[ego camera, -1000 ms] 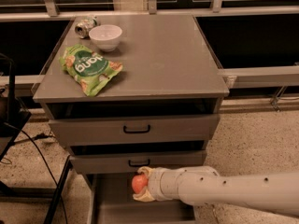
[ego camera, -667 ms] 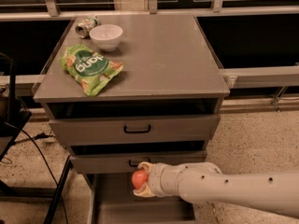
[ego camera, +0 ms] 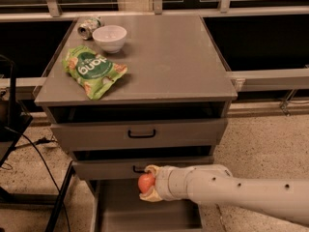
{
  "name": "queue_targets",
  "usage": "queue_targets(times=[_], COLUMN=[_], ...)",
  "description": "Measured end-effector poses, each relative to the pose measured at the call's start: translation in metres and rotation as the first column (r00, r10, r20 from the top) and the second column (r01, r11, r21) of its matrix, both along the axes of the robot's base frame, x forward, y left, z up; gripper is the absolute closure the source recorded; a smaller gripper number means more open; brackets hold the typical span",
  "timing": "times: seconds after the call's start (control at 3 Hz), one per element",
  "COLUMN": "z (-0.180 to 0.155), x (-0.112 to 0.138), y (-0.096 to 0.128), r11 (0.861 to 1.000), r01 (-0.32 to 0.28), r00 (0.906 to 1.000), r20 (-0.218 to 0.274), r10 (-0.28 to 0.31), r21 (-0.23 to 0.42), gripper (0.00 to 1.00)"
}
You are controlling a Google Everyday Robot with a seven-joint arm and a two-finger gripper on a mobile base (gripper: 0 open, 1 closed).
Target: Pick apple from bottom drawer and place on counter
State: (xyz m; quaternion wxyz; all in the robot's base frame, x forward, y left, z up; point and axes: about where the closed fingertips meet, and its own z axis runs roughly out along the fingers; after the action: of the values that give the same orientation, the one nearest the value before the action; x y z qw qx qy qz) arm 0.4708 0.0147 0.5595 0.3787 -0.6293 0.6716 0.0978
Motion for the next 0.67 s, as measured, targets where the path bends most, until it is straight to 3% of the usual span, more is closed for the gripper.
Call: queue_targets(times=[0.33,0.67], z=[0.022,0.060], x=[0.014,0.028], y=[-0.016,-0.047], r11=[0.998,0.986], r01=[0.029,0.081], r00=[0.9988,0.9934], r20=[-0.042,-0.092], r10=[-0.026,-0.068], r21=[0.063,0.144], gripper=[1.00,1.00])
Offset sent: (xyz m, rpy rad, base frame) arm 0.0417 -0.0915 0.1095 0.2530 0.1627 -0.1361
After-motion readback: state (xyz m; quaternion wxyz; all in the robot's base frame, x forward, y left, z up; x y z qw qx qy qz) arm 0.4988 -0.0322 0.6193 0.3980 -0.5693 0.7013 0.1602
